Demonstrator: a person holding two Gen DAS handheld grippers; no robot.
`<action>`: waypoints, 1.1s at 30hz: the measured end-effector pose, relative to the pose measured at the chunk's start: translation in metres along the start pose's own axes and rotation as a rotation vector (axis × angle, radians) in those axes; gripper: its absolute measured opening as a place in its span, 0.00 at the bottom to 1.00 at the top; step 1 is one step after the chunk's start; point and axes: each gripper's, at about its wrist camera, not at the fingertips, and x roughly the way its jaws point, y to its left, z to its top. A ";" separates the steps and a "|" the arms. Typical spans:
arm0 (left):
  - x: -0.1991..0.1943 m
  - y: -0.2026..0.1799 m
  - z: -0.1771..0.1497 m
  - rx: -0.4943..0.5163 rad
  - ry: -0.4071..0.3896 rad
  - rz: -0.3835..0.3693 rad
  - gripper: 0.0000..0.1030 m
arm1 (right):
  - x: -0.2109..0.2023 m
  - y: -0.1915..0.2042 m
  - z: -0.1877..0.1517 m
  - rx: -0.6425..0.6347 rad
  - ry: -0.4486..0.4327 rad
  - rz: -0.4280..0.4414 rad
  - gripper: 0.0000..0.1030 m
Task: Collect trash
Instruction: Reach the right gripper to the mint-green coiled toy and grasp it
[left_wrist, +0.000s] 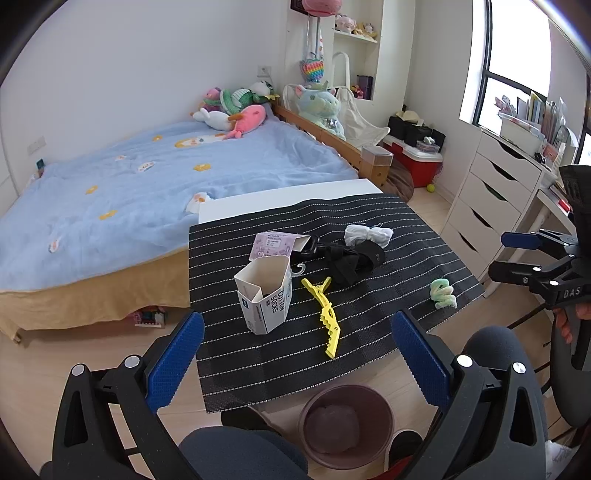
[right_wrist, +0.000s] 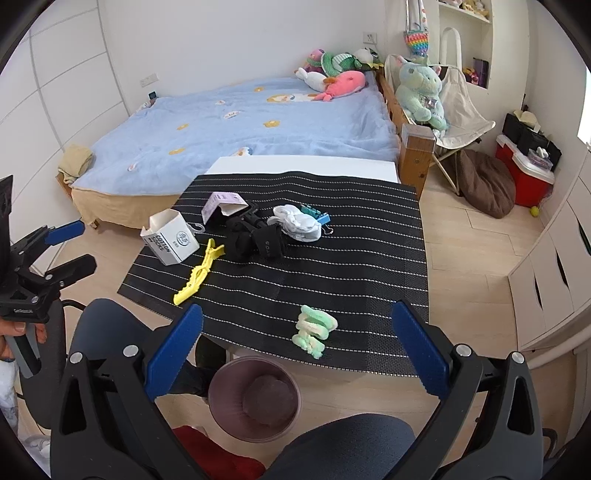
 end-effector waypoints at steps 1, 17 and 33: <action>0.000 -0.001 0.000 0.000 0.001 0.000 0.95 | 0.004 -0.001 0.000 -0.002 0.015 -0.001 0.97; 0.007 0.004 -0.006 -0.018 0.022 0.006 0.95 | 0.082 -0.011 -0.009 0.002 0.242 -0.002 0.97; 0.012 0.008 -0.010 -0.025 0.038 0.003 0.95 | 0.102 -0.011 -0.020 -0.010 0.312 0.002 0.51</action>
